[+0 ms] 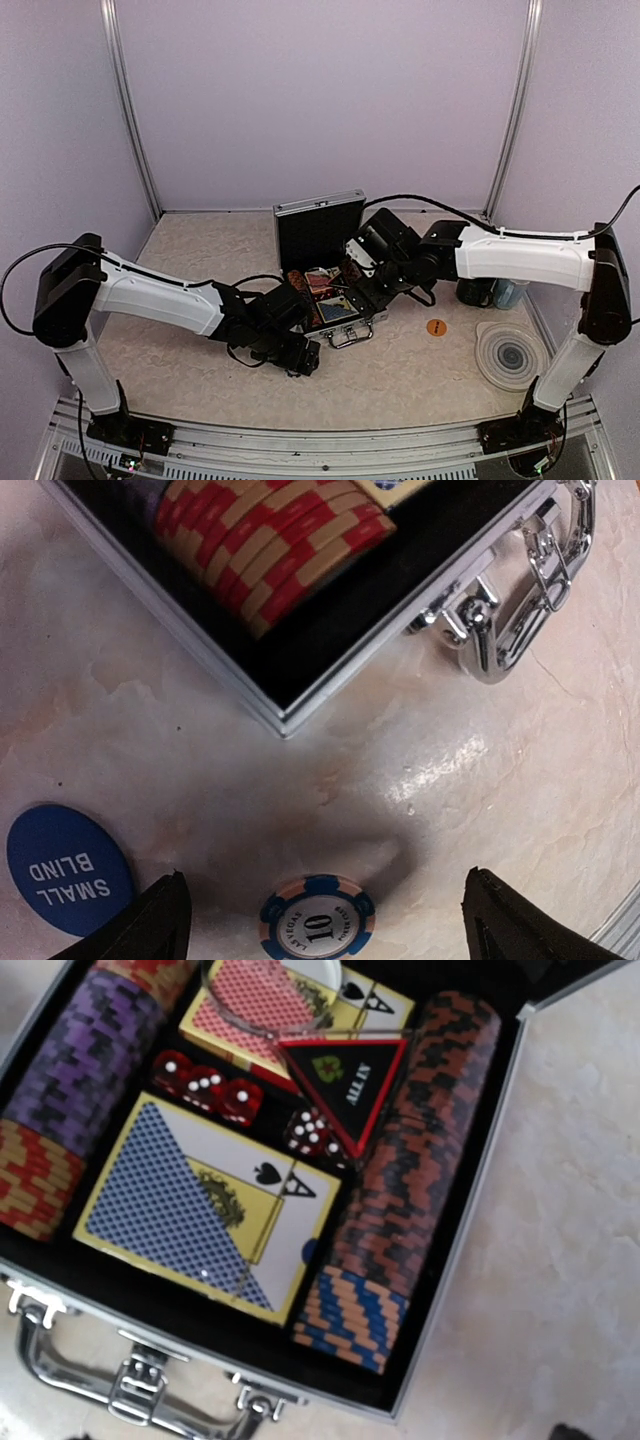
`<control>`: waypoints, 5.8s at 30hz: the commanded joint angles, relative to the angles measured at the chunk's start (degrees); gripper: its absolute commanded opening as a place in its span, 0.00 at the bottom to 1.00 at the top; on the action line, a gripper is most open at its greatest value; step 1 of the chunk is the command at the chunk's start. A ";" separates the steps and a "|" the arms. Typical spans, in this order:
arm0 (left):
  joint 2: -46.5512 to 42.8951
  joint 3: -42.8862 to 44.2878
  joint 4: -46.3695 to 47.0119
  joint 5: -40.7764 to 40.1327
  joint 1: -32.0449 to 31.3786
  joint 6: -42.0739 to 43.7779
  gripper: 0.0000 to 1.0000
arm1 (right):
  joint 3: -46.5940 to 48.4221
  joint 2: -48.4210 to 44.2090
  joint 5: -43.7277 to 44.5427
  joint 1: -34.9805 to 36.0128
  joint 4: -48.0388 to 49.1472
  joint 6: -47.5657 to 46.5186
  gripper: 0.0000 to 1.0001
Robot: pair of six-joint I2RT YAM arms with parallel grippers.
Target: Pack up texas hold em set
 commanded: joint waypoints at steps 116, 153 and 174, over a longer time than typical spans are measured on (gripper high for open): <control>7.21 15.53 -21.32 -14.01 -9.77 -3.75 0.36 | -19.63 -12.44 -34.24 -4.14 16.39 13.75 0.99; 11.51 11.18 -14.68 -4.97 -8.91 -2.96 0.51 | -22.12 -12.19 -43.42 -6.05 18.07 16.36 0.89; 15.29 12.85 -12.85 -6.60 -7.35 -1.74 0.49 | -24.48 -12.32 -44.51 -5.77 19.35 15.77 0.86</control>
